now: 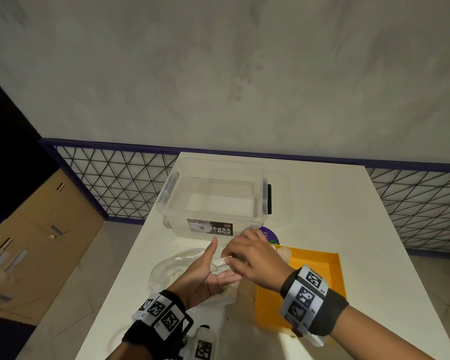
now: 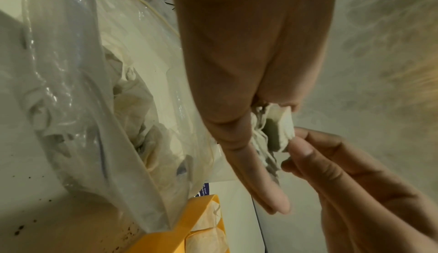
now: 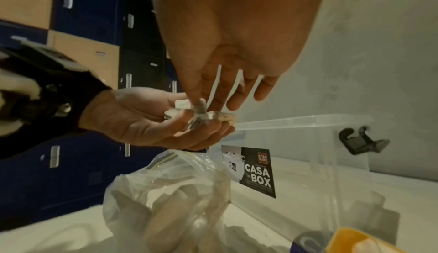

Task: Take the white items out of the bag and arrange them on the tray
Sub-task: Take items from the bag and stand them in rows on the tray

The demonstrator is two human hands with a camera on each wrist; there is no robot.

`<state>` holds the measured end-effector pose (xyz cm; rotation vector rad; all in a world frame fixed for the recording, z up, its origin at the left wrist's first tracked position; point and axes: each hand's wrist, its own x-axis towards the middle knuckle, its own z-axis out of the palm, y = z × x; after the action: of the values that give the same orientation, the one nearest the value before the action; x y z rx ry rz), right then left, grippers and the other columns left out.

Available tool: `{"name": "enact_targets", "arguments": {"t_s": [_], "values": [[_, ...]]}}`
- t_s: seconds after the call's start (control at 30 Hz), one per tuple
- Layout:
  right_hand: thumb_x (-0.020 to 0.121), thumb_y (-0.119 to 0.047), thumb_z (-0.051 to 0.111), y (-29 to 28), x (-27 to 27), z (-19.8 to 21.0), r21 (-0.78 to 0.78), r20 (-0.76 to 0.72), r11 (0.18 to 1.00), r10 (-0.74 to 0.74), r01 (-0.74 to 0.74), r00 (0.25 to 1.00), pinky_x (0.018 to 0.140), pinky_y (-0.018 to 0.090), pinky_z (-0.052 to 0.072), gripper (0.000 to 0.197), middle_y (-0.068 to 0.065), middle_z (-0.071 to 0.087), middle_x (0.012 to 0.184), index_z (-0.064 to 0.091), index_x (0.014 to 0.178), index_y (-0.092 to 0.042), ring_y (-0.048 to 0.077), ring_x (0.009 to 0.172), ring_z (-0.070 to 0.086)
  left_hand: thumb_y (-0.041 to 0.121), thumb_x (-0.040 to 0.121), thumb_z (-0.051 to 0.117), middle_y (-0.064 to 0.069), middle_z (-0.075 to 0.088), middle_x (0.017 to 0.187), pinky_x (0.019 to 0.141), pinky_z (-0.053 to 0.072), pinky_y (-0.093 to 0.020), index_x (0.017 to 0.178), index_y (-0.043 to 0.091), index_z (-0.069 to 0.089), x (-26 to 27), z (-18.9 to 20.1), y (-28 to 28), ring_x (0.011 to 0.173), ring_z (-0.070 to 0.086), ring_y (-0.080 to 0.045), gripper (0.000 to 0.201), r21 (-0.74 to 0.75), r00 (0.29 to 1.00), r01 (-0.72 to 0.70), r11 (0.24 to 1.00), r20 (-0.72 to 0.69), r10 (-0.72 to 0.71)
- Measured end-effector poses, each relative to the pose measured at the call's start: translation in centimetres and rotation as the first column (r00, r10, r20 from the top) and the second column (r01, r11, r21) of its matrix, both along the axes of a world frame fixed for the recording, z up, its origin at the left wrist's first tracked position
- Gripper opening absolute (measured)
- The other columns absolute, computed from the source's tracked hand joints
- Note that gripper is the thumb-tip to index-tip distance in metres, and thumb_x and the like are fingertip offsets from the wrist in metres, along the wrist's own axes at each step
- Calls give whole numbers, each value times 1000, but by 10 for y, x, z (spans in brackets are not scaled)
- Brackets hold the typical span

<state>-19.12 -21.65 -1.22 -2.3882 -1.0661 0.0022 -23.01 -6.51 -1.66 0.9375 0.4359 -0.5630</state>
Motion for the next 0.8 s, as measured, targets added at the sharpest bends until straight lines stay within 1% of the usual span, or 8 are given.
{"name": "enact_targets", "arguments": {"t_s": [0.07, 0.2, 0.3, 0.4, 0.47, 0.67, 0.73, 0.8], "values": [[92, -39, 43, 2, 0, 2, 39, -61, 997, -61, 63, 996, 82, 19, 19, 28, -10, 62, 94, 64, 102, -24, 3, 91, 33, 47, 97, 34, -26, 69, 102, 61, 57, -23, 121, -1, 52, 0, -2, 1, 91, 71, -27, 56, 15, 999, -34, 999, -27, 34], [93, -23, 49, 3, -1, 5, 180, -258, 967, -133, 183, 957, 81, 14, 26, 13, -16, 52, 79, 57, 104, -25, 0, 84, 39, 35, 101, 35, -28, 63, 118, 51, 55, -20, 122, 1, 53, -3, 2, 2, 82, 73, -26, 44, -28, 999, -43, 999, -10, 43], [94, -21, 49, 1, 2, 5, 200, -332, 964, -101, 175, 938, 78, 18, 29, 13, -9, 60, 89, 60, 100, -24, 2, 87, 41, 18, 100, 43, -25, 67, 112, 64, 60, -26, 121, 1, 53, -2, -1, 4, 92, 71, -32, 29, -28, 998, -54, 998, 20, 54], [87, -28, 61, -1, 2, 6, 133, -351, 985, -55, 108, 935, 80, 12, 26, 17, -27, 47, 88, 61, 104, -24, -8, 87, 35, 6, 98, 43, -21, 71, 102, 72, 60, -30, 121, -6, 52, 0, -4, 5, 87, 72, -27, 27, -58, 994, -100, 993, 36, 102], [81, -30, 67, -3, 1, 6, 90, -361, 992, -54, 92, 931, 81, 14, 26, 28, -29, 42, 88, 59, 107, -23, -8, 88, 34, 3, 98, 42, -20, 72, 100, 70, 61, -31, 123, -6, 51, 2, -5, 5, 84, 72, -25, 29, -61, 992, -111, 992, 52, 115], [83, -17, 66, -12, 5, 8, 258, -543, 925, -99, 278, 834, 82, 30, 43, 23, 12, 59, 101, 59, 99, -32, 17, 88, 48, 9, 98, 46, -29, 64, 115, 64, 60, -29, 128, -5, 51, 6, -3, -1, 93, 70, -37, 33, -71, 999, -38, 997, 10, 39], [84, -15, 65, -16, 6, 10, 278, -604, 915, -70, 291, 794, 80, 26, 45, 24, 12, 60, 99, 58, 97, -34, 11, 83, 51, 11, 97, 48, -27, 64, 116, 66, 60, -29, 128, -5, 51, 7, -3, -3, 97, 68, -38, 34, -83, 1000, -7, 997, 11, 8], [85, -12, 63, -21, 8, 12, 296, -633, 903, -59, 312, 772, 73, 18, 44, 16, 4, 60, 91, 61, 95, -24, 3, 76, 51, 13, 97, 49, -27, 64, 116, 70, 60, -31, 127, -5, 51, 9, -4, -3, 101, 67, -39, 35, -77, 1000, 12, 997, 8, -11]]}}
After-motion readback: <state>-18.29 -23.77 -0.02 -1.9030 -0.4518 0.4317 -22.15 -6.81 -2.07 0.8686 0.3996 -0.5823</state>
